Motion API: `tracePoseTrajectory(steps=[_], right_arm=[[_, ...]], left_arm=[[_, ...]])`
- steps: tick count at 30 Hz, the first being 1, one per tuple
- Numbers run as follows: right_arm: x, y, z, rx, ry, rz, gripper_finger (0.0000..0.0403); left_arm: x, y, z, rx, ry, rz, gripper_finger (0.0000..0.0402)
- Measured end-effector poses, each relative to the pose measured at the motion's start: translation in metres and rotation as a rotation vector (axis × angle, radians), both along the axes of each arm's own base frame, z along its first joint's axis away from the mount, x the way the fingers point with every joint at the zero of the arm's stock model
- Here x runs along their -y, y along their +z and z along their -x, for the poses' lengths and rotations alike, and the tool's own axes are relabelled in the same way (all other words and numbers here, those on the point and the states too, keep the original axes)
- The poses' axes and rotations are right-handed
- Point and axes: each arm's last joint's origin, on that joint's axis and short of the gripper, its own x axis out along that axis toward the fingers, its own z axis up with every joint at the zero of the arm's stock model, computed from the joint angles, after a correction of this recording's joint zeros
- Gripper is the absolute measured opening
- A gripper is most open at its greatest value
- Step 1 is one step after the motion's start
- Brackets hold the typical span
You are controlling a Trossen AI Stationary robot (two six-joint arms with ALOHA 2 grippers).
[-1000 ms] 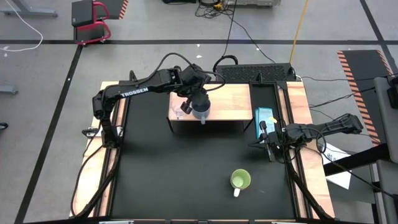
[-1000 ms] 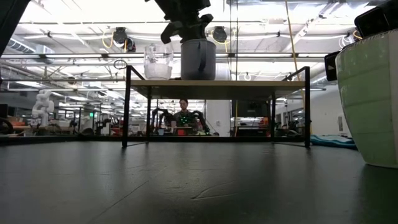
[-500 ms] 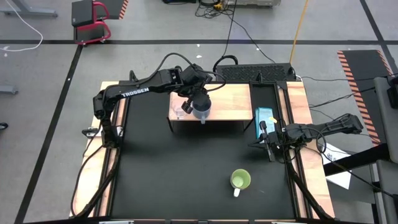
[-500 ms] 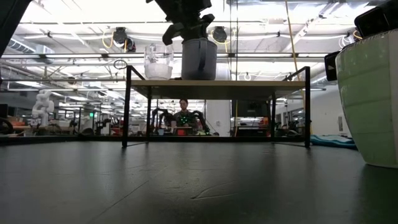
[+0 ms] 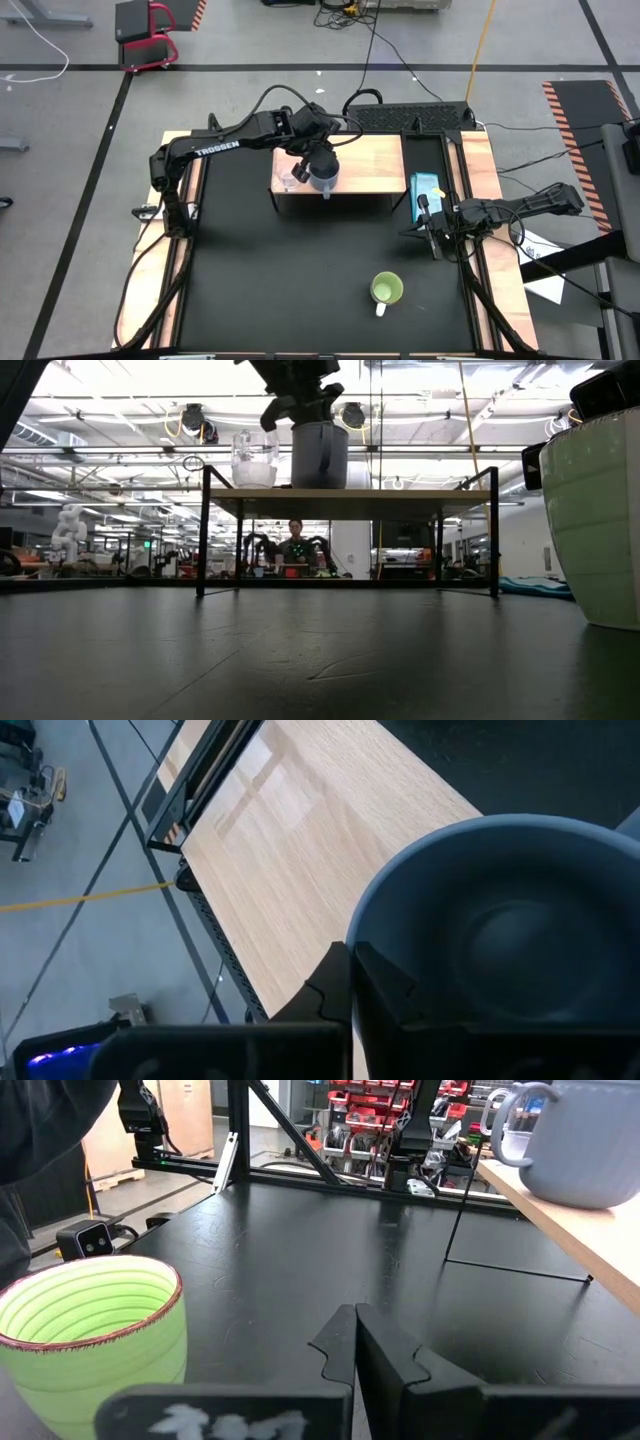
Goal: Stack small to large cups/mugs on shelf
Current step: Put the gray mug on the shelf
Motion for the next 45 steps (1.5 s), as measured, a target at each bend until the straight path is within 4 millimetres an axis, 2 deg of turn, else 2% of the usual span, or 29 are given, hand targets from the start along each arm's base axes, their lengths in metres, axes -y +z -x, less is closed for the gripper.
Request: tracePoseTrajectory(steps=[5,10,23,39,45], right_arm=[[0.000,0.000,0.000,0.000,0.000,0.000,0.0000],[0.000,0.000,0.000,0.001,0.000,0.000,0.0000],[0.000,0.000,0.000,0.003,0.000,0.000,0.0000],[0.000,0.000,0.000,0.000,-0.004,-0.025,0.0000],[0.000,0.000,0.000,0.000,-0.004,-0.026,0.0000]], left_arm=[[0.000,-0.001,0.001,-0.004,0.024,0.021,0.0014],[0.001,-0.011,0.000,-0.058,0.028,0.044,0.0023],[-0.008,-0.003,0.001,-0.007,0.049,-0.006,0.0025],[-0.006,-0.001,0.000,-0.010,0.079,-0.061,0.0026],[-0.001,0.003,-0.005,0.038,0.067,-0.081,0.0026]])
